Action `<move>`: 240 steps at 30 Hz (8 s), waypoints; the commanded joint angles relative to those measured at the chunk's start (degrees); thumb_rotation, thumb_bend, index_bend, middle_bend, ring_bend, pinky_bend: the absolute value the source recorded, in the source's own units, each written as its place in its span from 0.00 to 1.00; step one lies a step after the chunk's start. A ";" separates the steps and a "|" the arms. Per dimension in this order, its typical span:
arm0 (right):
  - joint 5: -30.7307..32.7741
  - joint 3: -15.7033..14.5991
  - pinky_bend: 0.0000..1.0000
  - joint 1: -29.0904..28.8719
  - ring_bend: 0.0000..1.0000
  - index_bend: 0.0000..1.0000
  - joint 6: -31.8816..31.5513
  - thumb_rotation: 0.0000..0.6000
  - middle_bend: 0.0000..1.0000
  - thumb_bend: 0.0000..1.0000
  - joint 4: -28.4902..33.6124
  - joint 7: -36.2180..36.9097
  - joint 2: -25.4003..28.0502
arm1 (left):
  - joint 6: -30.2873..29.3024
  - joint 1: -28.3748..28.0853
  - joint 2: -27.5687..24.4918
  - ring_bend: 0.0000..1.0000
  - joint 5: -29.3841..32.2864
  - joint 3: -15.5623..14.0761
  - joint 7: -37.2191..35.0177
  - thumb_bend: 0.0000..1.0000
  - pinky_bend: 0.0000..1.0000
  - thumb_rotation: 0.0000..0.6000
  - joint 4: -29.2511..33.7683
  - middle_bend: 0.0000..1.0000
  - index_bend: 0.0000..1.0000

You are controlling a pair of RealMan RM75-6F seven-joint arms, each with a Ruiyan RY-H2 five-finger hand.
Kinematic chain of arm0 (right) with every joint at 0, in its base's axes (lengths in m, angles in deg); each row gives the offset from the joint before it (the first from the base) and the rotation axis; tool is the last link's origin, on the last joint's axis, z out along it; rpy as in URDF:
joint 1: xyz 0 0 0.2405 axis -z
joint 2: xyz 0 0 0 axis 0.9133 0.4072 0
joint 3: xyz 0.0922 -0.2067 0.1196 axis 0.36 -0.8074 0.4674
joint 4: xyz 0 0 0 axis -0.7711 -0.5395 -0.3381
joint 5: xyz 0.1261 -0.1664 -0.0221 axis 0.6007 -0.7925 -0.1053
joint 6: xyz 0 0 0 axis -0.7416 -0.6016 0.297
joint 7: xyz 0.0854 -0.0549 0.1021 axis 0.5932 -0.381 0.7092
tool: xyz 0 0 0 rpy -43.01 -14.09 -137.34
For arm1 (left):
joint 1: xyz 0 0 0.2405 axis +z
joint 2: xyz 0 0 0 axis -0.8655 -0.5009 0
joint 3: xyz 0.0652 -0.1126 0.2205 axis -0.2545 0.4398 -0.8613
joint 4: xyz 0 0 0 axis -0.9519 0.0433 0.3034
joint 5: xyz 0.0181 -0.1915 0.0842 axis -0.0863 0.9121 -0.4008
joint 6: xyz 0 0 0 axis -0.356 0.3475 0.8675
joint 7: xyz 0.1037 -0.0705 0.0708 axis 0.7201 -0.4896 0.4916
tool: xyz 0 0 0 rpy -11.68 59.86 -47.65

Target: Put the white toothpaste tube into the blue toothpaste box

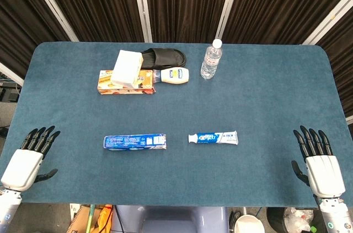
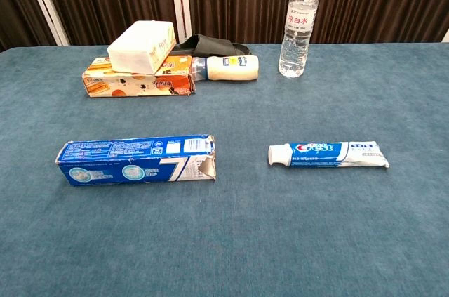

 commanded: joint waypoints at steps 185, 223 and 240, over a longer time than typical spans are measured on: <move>-1.28 10.79 0.87 -30.16 0.80 0.99 12.21 1.00 0.85 0.47 4.58 -8.36 17.59 | 14.20 -34.52 31.90 0.52 8.39 15.02 -12.24 0.39 0.56 1.00 -17.54 0.53 0.39; -22.73 9.87 0.87 -35.48 0.80 0.99 7.44 1.00 0.85 0.47 -9.67 -12.70 21.76 | 6.25 -38.98 45.32 0.50 6.71 18.29 -20.92 0.39 0.56 1.00 -27.97 0.50 0.35; -23.11 10.59 0.87 -36.66 0.80 0.99 7.03 1.00 0.85 0.47 -9.42 -14.09 20.45 | 8.88 -41.77 45.80 0.49 8.33 20.34 -15.63 0.39 0.56 1.00 -23.25 0.50 0.35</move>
